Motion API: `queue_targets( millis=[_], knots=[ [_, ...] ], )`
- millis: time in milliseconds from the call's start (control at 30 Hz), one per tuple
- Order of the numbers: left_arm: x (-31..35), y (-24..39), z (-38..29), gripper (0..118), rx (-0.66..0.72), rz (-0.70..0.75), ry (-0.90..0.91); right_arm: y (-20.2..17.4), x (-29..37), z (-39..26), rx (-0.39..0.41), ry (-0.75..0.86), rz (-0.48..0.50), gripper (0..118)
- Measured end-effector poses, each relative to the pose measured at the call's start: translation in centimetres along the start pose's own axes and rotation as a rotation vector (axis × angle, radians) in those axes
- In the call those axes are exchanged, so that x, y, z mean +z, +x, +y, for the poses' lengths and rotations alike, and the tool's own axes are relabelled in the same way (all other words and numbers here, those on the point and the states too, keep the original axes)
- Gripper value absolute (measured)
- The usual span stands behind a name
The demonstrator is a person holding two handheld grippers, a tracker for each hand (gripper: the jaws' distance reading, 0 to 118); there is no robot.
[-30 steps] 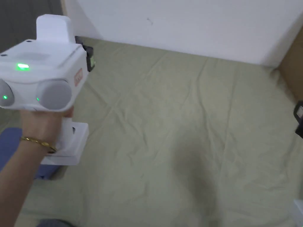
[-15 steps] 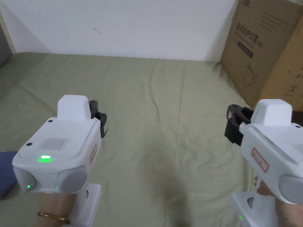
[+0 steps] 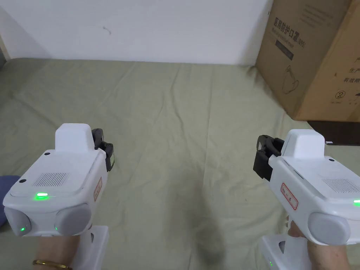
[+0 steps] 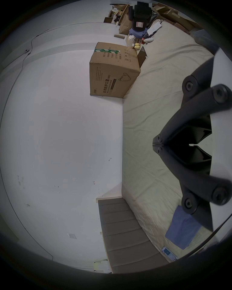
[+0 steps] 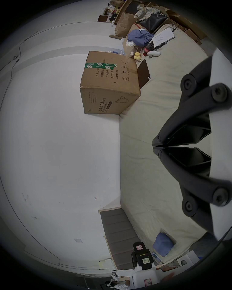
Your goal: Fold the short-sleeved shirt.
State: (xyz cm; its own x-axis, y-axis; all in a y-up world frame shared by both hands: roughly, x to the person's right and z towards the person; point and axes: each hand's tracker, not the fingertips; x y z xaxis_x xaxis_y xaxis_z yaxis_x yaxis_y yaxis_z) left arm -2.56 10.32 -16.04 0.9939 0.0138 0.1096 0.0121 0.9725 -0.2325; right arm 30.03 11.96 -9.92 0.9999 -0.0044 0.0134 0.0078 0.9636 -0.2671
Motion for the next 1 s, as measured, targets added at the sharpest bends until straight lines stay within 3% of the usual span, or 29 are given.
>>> queue_targets(
  millis=[67, 100, 133, 167, 200, 233, 267, 367, 467, 1000],
  knots=[
    [0.4, 0.2, 0.1, 6, -0.007, -0.002, -0.001, 0.1, -0.2, 0.1, -0.009, -0.001, -0.012, 2],
    [0.4, 0.2, 0.2, 15, -0.008, -0.002, 0.000, 0.1, -0.2, 0.2, -0.015, 0.000, -0.016, 13],
    [0.4, 0.1, 0.3, 31, -0.007, 0.000, -0.002, 0.2, -0.3, 0.2, -0.019, 0.002, -0.023, 35],
    [0.4, 0.0, 0.4, 63, -0.006, -0.002, -0.006, 0.4, -0.4, 0.4, -0.028, 0.000, -0.017, 73],
    [0.2, -0.1, 0.5, 84, -0.004, 0.001, -0.014, 0.5, -0.6, 0.5, -0.028, -0.006, -0.021, 94],
    [0.2, -0.1, 0.5, 101, -0.003, 0.015, -0.015, 0.5, -0.6, 0.5, -0.028, -0.006, -0.017, 102],
    [0.3, -0.2, 0.5, 111, -0.004, 0.039, 0.000, 0.4, -0.5, 0.5, -0.026, 0.004, -0.013, 102],
    [0.4, -0.3, 0.7, 118, -0.011, 0.046, 0.013, 0.2, -0.5, 0.8, -0.010, 0.011, -0.024, 109],
    [0.2, -0.6, 0.7, 118, -0.009, 0.045, 0.011, 0.3, -0.8, 1.0, -0.003, 0.014, -0.037, 116],
    [0.2, -0.2, 1.2, 118, -0.050, 0.038, 0.033, 0.0, -0.8, 1.2, -0.006, 0.021, -0.023, 116]
  ],
)
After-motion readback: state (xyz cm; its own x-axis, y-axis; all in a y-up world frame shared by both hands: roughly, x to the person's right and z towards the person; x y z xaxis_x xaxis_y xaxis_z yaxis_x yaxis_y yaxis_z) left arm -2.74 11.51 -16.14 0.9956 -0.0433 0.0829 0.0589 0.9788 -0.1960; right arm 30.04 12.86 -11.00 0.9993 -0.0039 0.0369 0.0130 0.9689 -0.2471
